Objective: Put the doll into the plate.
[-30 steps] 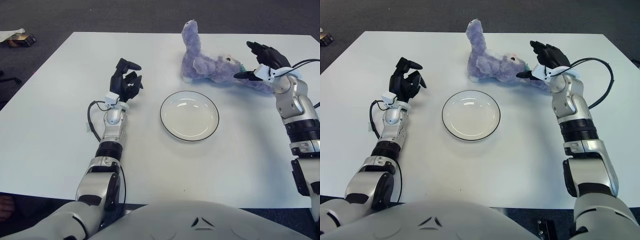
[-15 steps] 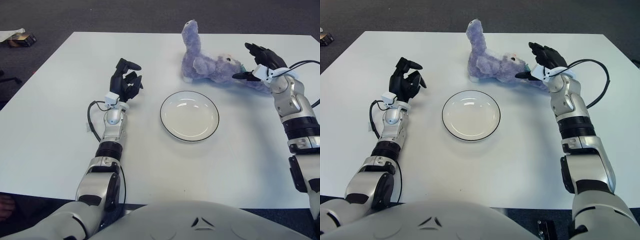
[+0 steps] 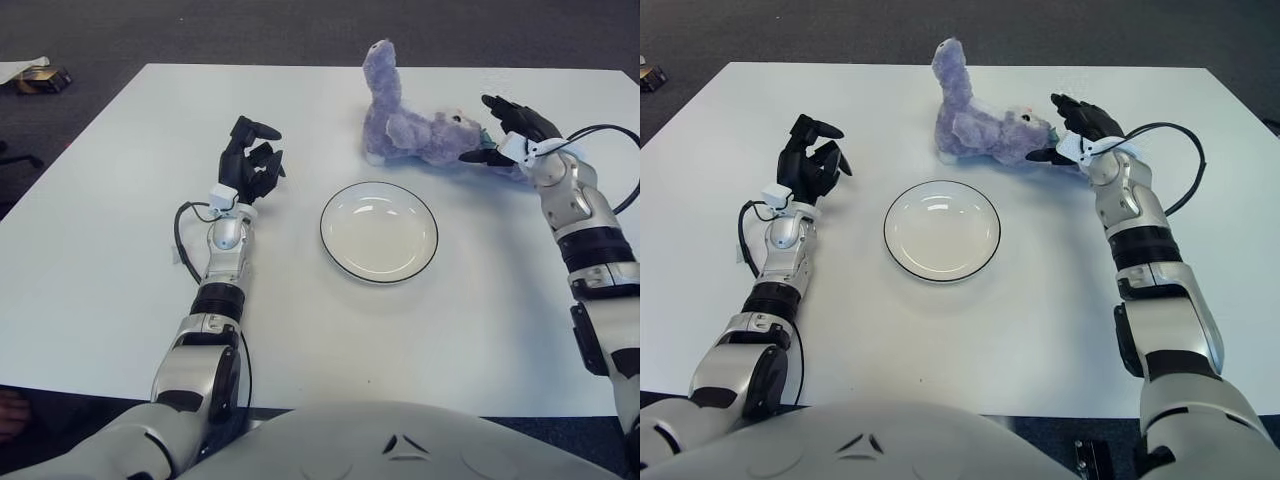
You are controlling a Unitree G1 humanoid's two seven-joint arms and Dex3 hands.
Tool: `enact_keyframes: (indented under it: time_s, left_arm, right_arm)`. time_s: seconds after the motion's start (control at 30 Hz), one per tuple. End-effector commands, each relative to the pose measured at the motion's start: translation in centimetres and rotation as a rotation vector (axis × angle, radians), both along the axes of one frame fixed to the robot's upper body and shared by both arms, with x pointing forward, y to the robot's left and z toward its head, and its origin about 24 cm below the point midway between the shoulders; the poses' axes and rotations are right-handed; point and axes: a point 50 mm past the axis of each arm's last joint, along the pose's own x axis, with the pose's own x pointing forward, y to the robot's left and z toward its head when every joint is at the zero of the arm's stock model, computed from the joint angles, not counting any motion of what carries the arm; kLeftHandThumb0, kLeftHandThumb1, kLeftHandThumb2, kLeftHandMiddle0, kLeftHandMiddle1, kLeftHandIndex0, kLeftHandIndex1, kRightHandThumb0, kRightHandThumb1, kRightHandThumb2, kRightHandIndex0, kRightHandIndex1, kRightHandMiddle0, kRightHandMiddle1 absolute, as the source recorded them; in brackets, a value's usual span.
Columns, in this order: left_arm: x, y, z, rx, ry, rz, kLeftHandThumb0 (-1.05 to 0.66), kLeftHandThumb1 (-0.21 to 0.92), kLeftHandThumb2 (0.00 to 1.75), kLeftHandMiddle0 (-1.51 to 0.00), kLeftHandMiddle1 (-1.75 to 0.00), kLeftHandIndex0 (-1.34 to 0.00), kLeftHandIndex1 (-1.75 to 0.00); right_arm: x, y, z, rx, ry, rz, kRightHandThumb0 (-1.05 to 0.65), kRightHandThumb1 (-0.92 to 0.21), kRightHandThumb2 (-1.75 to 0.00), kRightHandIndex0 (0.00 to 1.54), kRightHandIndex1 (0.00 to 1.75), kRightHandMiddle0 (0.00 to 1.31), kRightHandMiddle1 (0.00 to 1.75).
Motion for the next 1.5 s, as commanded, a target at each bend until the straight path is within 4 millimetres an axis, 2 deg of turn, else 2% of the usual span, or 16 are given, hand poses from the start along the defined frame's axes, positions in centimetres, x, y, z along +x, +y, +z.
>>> enact_keyframes:
  time_s: [0.0, 0.93, 1.47]
  left_arm:
    - [-2.6, 0.1, -4.9, 0.009, 0.179, 0.017, -0.36, 0.92, 0.31, -0.94, -1.75, -0.43, -1.51]
    - [-2.7, 0.1, -4.9, 0.009, 0.182, 0.015, -0.36, 0.92, 0.31, -0.92, -1.75, -0.43, -1.51]
    - [-2.7, 0.0, -4.9, 0.008, 0.183, 0.012, -0.36, 0.92, 0.31, -0.92, -1.75, -0.43, -1.52]
  right_arm:
    - [0.6, 0.7, 0.5, 0.048, -0.015, 0.023, -0.84, -0.89, 0.00, 0.00, 0.00, 0.12, 0.00]
    - [0.9, 2.0, -0.4, 0.127, 0.012, 0.102, -0.80, -0.86, 0.00, 0.00, 0.00, 0.17, 0.02]
    - [0.9, 3.0, -1.2, 0.151, 0.053, 0.125, -0.74, -0.83, 0.00, 0.07, 0.01, 0.22, 0.03]
